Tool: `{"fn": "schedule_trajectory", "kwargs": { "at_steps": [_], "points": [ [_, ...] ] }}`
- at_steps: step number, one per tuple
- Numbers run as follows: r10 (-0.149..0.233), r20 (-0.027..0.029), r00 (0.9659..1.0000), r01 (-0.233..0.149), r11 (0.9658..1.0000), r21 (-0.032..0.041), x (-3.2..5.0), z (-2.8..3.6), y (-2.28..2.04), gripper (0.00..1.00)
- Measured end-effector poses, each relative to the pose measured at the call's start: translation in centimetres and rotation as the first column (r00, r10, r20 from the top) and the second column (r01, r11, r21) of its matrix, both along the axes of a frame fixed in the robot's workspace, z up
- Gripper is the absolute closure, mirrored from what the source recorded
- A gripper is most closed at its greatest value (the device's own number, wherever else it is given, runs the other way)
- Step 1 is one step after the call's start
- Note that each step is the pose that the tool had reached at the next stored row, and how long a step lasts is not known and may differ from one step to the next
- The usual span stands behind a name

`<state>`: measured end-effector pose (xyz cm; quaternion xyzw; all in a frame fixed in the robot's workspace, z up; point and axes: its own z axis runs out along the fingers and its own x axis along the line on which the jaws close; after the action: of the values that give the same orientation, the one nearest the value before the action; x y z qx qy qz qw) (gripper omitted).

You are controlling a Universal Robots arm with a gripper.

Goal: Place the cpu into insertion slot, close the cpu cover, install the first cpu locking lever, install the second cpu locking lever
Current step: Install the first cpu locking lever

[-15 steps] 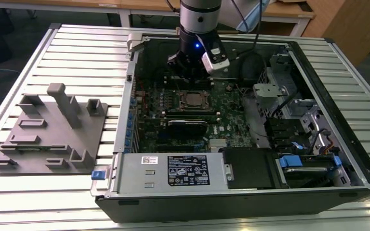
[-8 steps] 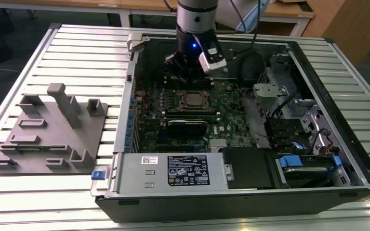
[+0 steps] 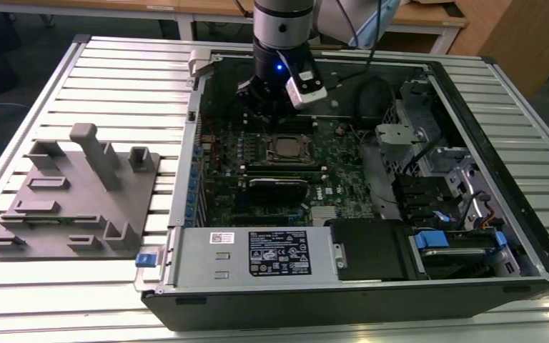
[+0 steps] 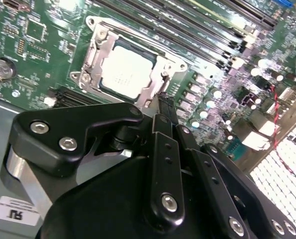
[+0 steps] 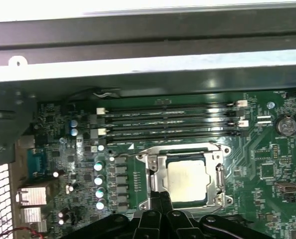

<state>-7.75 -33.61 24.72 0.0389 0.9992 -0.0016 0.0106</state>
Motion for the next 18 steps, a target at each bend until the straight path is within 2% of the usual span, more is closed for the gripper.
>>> {"fn": "schedule_trajectory", "kwargs": {
  "at_steps": [6,14,18],
  "points": [
    [0.0,0.0,1.0,0.0,1.0,0.0,-0.65,0.0,0.0,0.89],
    [0.0,0.0,1.0,0.0,1.0,0.0,-0.68,0.0,0.0,0.89],
    [0.0,0.0,1.0,0.0,1.0,0.0,-0.68,0.33,0.0,0.89]
  ]
}}
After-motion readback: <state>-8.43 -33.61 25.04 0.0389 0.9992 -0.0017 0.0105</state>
